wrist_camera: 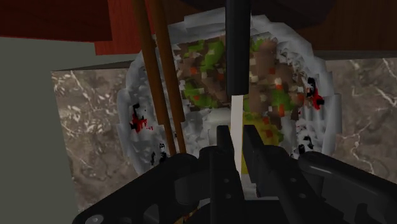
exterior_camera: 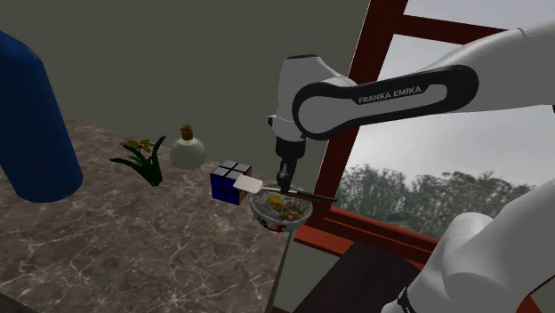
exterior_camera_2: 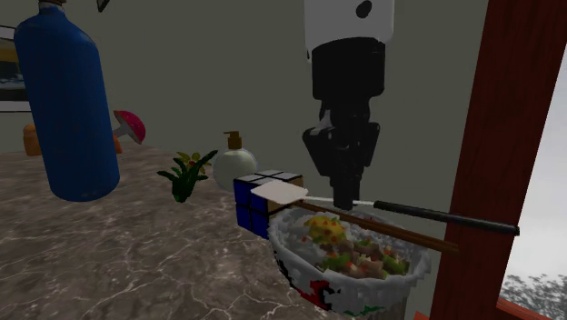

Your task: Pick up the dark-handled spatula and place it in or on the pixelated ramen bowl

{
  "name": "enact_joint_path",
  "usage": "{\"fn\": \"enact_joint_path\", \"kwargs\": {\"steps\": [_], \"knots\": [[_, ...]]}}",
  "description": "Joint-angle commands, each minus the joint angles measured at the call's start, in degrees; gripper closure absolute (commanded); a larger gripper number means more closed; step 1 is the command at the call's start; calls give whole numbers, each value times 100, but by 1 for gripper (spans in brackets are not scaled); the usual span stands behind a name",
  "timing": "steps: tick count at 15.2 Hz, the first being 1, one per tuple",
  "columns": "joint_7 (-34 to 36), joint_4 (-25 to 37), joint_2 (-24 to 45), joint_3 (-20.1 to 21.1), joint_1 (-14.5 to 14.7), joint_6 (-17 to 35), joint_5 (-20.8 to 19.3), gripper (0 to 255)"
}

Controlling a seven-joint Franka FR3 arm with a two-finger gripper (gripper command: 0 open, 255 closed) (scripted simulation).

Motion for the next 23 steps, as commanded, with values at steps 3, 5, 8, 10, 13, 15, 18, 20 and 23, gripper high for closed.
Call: {"fn": "enact_joint_path", "kwargs": {"steps": [3,5,8,10,13,15,18,20,23], "knots": [[11,-169,66,15,2,239,-3,255],[11,-169,66,15,2,239,-3,255],[11,-169,66,15,2,239,-3,255],[11,-169,66,14,2,238,-3,255],[11,-169,66,14,2,238,-3,0],[11,-169,66,14,2,238,-3,0],[3,146,-18,-3,0,-159,0,0],[0,451,-64,-17,-4,-510,-2,0],[0,451,-64,-18,-4,-510,-2,0]]}}
